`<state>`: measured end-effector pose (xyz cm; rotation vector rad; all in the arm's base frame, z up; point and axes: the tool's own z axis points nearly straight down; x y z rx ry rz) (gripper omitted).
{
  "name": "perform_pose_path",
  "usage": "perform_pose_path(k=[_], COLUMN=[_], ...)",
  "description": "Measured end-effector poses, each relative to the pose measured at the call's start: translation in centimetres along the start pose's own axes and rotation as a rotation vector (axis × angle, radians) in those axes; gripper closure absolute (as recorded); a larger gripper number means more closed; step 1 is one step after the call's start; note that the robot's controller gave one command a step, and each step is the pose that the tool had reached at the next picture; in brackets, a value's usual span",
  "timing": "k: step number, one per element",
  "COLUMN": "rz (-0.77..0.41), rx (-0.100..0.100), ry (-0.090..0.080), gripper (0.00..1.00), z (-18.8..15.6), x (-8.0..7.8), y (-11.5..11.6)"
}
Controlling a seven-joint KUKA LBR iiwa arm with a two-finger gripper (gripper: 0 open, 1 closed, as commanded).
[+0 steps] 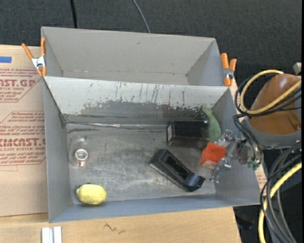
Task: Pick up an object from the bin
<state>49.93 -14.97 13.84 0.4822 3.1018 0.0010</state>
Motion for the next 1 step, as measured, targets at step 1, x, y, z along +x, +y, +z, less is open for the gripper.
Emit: perform_pose_path(k=[1], rz=[0.0], rx=[0.0], ry=[0.001], gripper=[1.0], z=[-0.32], x=[0.02], y=[0.01])
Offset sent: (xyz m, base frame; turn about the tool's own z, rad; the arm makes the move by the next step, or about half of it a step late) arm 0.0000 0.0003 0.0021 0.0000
